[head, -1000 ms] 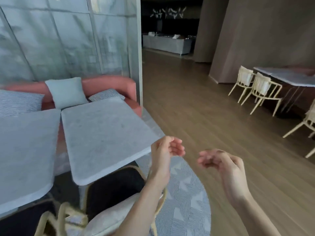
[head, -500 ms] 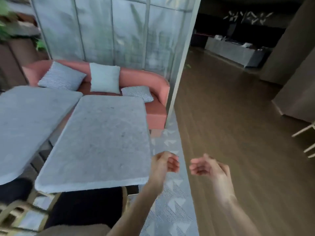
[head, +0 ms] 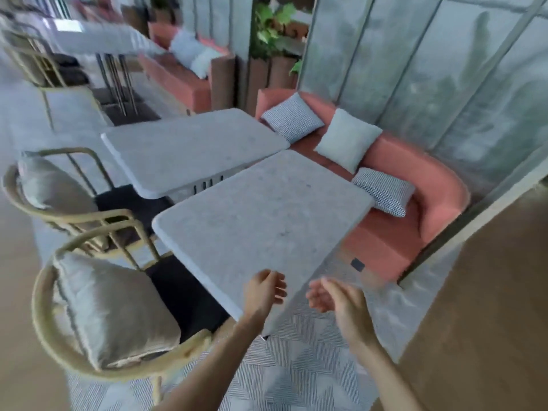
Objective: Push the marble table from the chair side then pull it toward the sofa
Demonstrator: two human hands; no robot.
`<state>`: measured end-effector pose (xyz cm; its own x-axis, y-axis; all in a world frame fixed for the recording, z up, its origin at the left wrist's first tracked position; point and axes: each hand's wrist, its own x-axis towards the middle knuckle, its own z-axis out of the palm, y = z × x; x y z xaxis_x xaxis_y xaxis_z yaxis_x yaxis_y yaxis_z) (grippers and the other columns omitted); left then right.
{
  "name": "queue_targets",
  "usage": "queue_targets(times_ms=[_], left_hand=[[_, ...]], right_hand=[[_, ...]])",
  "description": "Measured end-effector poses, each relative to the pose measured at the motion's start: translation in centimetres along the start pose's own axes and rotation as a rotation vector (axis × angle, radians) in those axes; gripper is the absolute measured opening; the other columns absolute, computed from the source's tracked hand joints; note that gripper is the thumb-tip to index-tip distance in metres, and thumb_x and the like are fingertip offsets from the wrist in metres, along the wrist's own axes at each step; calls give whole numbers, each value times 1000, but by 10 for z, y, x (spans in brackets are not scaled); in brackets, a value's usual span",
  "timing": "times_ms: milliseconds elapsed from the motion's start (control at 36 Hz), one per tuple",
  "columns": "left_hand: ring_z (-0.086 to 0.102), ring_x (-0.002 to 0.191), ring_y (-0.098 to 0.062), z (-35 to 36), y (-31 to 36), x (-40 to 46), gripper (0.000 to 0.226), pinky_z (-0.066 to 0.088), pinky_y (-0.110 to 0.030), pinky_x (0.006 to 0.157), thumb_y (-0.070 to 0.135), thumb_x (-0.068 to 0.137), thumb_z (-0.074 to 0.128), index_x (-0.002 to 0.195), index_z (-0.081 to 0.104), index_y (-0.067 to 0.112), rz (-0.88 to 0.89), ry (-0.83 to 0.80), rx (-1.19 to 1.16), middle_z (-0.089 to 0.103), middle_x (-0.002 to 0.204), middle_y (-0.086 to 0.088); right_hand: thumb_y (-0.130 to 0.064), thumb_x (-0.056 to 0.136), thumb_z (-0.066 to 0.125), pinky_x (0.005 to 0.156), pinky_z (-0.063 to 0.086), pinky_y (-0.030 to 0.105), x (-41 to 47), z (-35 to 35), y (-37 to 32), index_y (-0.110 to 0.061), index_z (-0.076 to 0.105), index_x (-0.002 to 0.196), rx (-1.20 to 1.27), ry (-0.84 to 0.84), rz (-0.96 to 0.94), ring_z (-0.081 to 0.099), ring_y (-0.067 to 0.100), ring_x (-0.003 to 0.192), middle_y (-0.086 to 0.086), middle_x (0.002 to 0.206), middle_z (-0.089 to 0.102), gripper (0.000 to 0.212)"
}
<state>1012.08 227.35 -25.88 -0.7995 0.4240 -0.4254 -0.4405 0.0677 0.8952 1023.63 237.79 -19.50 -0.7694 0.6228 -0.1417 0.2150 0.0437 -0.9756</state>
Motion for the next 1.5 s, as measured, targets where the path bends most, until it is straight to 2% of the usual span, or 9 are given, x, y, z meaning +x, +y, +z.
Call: queue_targets(times_ms=[194, 333, 500, 694, 778, 889, 1083, 1222, 1500], left_hand=[[62, 86, -22, 17, -42, 88, 18, 50, -38, 77, 19, 94, 51, 99, 65, 8, 0, 345, 139, 67, 94, -6], [54, 77, -17, 26, -74, 101, 16, 36, -27, 67, 25, 92, 49, 91, 62, 15, -56, 496, 210, 61, 90, 0], [59, 117, -30, 32, -118, 93, 33, 43, -32, 95, 23, 97, 50, 122, 65, 6, -149, 563, 428, 61, 129, -13], [22, 147, -27, 64, -178, 112, 53, 11, -31, 121, 29, 102, 44, 147, 37, 2, -44, 641, 789, 28, 159, -12], [6, 153, -29, 77, -198, 127, 65, 1, -40, 123, 38, 105, 31, 155, 13, 1, -67, 707, 951, 11, 164, -15], [1, 153, -32, 90, -210, 141, 67, -7, -43, 124, 44, 104, 28, 157, 10, 7, -92, 802, 990, 9, 164, -15], [17, 150, -38, 79, -226, 148, 75, 4, -48, 124, 52, 101, 13, 152, 23, -2, -30, 814, 1299, 28, 157, -26], [35, 142, -42, 72, -227, 150, 68, 19, -54, 120, 45, 101, 30, 140, 43, -9, 81, 846, 1373, 45, 142, -27], [36, 143, -40, 64, -225, 153, 66, 23, -56, 118, 44, 97, 36, 142, 46, -3, 120, 838, 1409, 48, 147, -21]], right_hand=[[-26, 99, 58, 71, 54, 29, 91, -30, 40, -12, 74, 89, -178, -216, 5, 70, 21, 79, 6, 87, 76, 23], [-27, 98, 58, 67, 51, 13, 135, -48, 63, -12, 73, 91, -276, -361, 35, 70, 13, 82, 6, 91, 76, 23], [-33, 101, 55, 71, 43, 2, 175, -54, 101, -19, 69, 110, -513, -608, 2, 62, -3, 98, -12, 104, 69, 22], [-38, 101, 49, 116, 28, 34, 231, -27, 185, -15, 50, 141, -1045, -871, -423, 36, 17, 140, 1, 150, 42, 47], [-46, 98, 46, 115, 27, 39, 246, -11, 217, -18, 42, 147, -1138, -811, -624, 31, 21, 144, 2, 158, 32, 56], [-44, 98, 44, 113, 30, 41, 254, 9, 241, -14, 41, 147, -1153, -765, -798, 33, 25, 142, 6, 159, 32, 57], [-35, 100, 44, 116, 28, 42, 263, 18, 272, -8, 47, 141, -1163, -713, -954, 40, 29, 140, 13, 152, 44, 49], [-36, 94, 42, 108, 38, 47, 268, 22, 279, -7, 57, 129, -1133, -667, -1063, 54, 33, 125, 16, 138, 56, 48], [-33, 84, 50, 103, 41, 48, 272, 27, 281, -5, 62, 124, -1077, -619, -1120, 58, 33, 117, 15, 132, 61, 50]])
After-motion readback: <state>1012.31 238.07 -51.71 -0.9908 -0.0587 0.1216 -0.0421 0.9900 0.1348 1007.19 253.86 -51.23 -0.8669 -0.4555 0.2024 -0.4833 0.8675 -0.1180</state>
